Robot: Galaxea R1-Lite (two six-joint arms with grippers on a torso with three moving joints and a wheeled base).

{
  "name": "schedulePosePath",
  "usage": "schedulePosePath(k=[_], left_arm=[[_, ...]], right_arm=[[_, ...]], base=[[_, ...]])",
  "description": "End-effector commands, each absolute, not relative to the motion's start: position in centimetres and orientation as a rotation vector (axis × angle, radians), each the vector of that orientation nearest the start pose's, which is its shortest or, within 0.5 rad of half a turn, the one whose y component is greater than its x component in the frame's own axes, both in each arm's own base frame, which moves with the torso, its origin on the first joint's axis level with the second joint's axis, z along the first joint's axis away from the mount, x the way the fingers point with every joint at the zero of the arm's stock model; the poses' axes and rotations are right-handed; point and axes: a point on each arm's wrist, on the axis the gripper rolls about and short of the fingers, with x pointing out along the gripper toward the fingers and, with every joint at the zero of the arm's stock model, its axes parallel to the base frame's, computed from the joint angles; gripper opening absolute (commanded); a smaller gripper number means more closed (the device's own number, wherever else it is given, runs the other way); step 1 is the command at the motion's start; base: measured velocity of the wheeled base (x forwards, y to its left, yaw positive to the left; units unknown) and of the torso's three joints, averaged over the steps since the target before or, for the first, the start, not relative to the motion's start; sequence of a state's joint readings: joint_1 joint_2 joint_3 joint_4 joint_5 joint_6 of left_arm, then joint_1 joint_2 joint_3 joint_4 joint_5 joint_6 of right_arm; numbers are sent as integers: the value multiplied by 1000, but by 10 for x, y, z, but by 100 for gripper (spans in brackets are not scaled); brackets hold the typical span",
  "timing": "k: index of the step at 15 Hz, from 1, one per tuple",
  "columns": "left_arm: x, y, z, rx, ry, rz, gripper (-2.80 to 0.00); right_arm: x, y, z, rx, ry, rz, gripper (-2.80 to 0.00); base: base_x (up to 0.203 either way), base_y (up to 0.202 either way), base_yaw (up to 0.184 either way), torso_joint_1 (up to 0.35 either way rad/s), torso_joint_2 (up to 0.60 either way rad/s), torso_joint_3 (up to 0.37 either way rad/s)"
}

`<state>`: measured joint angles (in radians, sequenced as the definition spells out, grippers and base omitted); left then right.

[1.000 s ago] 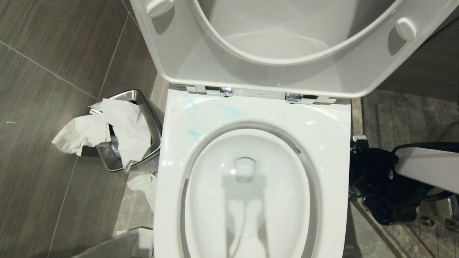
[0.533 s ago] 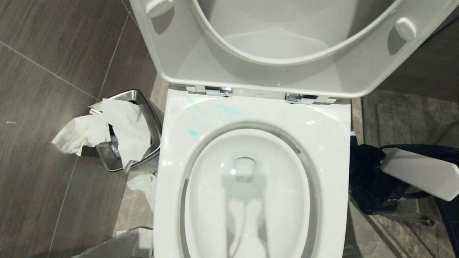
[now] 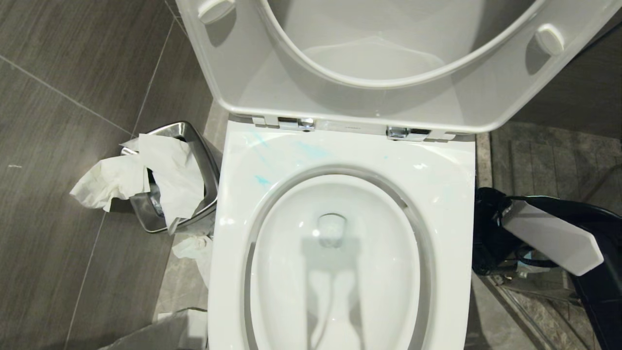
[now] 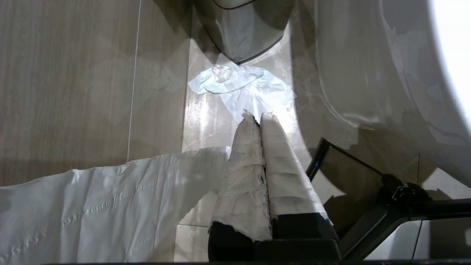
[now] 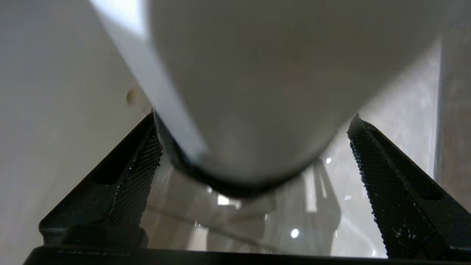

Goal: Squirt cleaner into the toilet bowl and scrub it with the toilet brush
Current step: Pour in the cleaning agent

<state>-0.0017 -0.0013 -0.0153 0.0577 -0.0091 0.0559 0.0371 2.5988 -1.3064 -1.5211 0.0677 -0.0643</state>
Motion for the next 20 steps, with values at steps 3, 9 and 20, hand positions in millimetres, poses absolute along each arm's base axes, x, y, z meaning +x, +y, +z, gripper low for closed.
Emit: schedulePosePath(k=[3, 9, 20], left_arm=[[-24, 0, 74, 57, 43, -12, -280], [-24, 0, 74, 57, 43, -13, -280], [-24, 0, 74, 57, 43, -12, -280]], right_arm=[[491, 29, 29, -81, -295, 113, 0], [503, 33, 28, -112, -352, 133, 0], [506, 30, 42, -138, -404, 119, 0]], base=[[0, 0, 0, 0, 0, 0], [0, 0, 0, 0, 0, 0], [0, 0, 0, 0, 0, 0]])
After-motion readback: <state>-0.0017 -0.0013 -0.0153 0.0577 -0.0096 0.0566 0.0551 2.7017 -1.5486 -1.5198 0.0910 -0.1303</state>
